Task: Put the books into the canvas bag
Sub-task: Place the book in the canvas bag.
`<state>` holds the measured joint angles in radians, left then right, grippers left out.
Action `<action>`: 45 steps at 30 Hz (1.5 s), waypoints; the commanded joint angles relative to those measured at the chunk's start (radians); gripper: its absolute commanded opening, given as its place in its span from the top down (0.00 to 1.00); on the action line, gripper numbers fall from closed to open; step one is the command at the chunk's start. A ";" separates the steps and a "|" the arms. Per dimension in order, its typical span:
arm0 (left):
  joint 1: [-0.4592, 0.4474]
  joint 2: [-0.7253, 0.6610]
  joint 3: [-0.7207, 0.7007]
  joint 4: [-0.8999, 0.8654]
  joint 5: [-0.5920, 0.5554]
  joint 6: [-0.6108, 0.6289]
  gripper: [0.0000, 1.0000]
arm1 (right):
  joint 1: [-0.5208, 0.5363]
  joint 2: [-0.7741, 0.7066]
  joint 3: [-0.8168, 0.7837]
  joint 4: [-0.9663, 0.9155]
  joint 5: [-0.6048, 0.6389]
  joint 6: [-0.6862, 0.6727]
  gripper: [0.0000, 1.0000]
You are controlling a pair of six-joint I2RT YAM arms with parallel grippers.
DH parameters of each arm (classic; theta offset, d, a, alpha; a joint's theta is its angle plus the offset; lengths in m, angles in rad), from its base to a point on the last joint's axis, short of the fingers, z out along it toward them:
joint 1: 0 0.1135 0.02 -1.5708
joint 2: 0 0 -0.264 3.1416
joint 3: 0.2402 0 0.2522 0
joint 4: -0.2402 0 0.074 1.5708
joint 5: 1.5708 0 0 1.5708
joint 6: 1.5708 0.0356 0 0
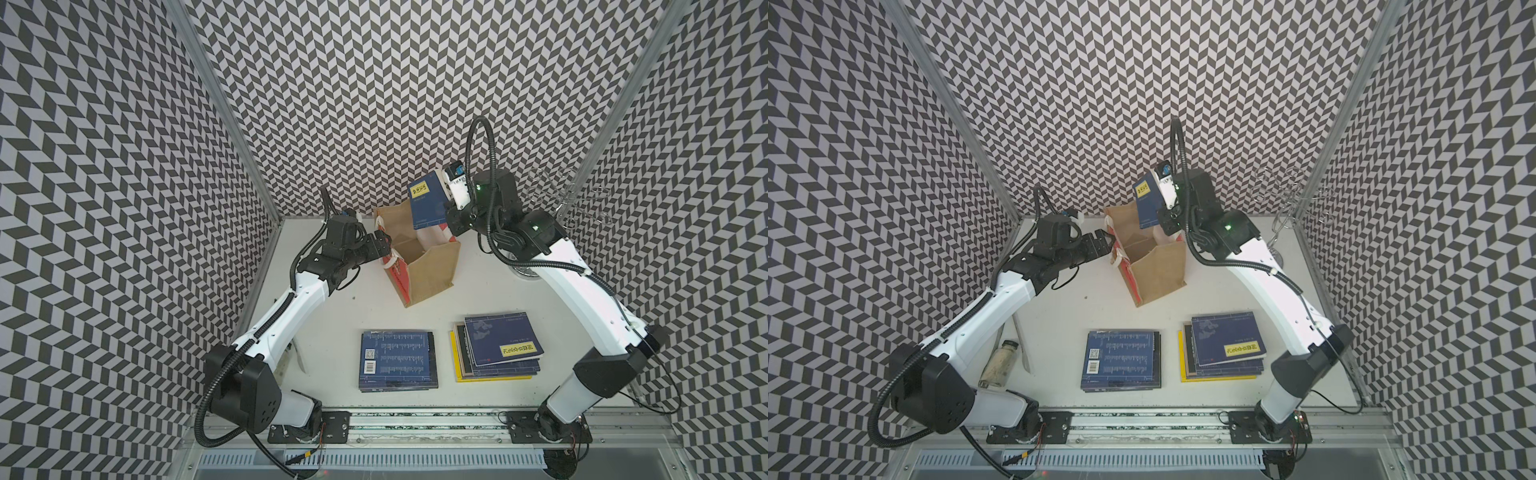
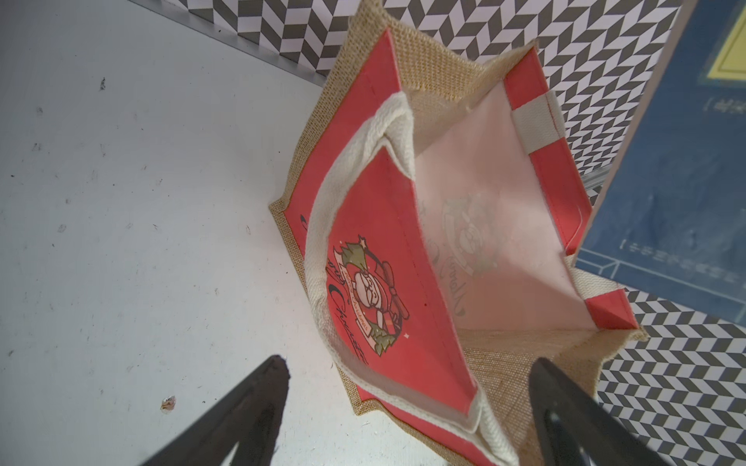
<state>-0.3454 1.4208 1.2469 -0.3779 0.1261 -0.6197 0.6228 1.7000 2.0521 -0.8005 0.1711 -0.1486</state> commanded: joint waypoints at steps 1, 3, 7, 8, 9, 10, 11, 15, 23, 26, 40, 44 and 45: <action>0.029 0.019 0.060 0.005 0.026 0.015 0.09 | -0.006 0.041 0.099 -0.005 0.017 -0.039 1.00; 0.040 0.044 0.098 -0.025 0.030 0.031 0.09 | -0.006 0.081 0.141 -0.037 0.017 -0.043 1.00; 0.059 0.081 0.128 -0.043 0.050 0.041 0.09 | -0.006 0.139 0.171 -0.082 0.056 -0.058 1.00; 0.061 0.086 0.128 -0.041 0.056 0.041 0.09 | -0.006 0.147 0.170 -0.087 0.065 -0.064 1.00; 0.063 0.090 0.129 -0.039 0.060 0.043 0.09 | -0.006 0.156 0.169 -0.090 0.080 -0.071 1.00; 0.063 0.096 0.132 -0.040 0.065 0.044 0.09 | -0.006 0.164 0.171 -0.095 0.093 -0.078 1.00; 0.064 0.101 0.133 -0.039 0.071 0.044 0.10 | -0.006 0.171 0.169 -0.096 0.101 -0.085 1.00; 0.065 0.123 0.141 -0.033 0.094 0.046 0.13 | -0.006 0.203 0.178 -0.101 0.110 -0.116 1.00; 0.053 0.156 0.164 -0.051 0.106 0.059 0.16 | -0.003 0.331 0.271 -0.175 0.098 -0.170 1.00; 0.048 0.170 0.184 -0.063 0.103 0.075 0.19 | 0.005 0.359 0.278 -0.193 0.120 -0.190 1.00; 0.010 0.205 0.194 -0.085 0.089 0.092 0.26 | 0.006 0.435 0.239 -0.224 0.136 -0.194 1.00; 0.010 0.199 0.183 -0.081 0.086 0.094 0.26 | -0.001 0.468 0.242 -0.230 0.103 -0.176 1.00; 0.009 0.198 0.184 -0.081 0.085 0.095 0.26 | -0.003 0.477 0.247 -0.231 0.089 -0.169 1.00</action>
<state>-0.3336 1.6310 1.4246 -0.4480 0.2222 -0.5388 0.6247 2.1536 2.2955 -1.0580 0.2844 -0.3302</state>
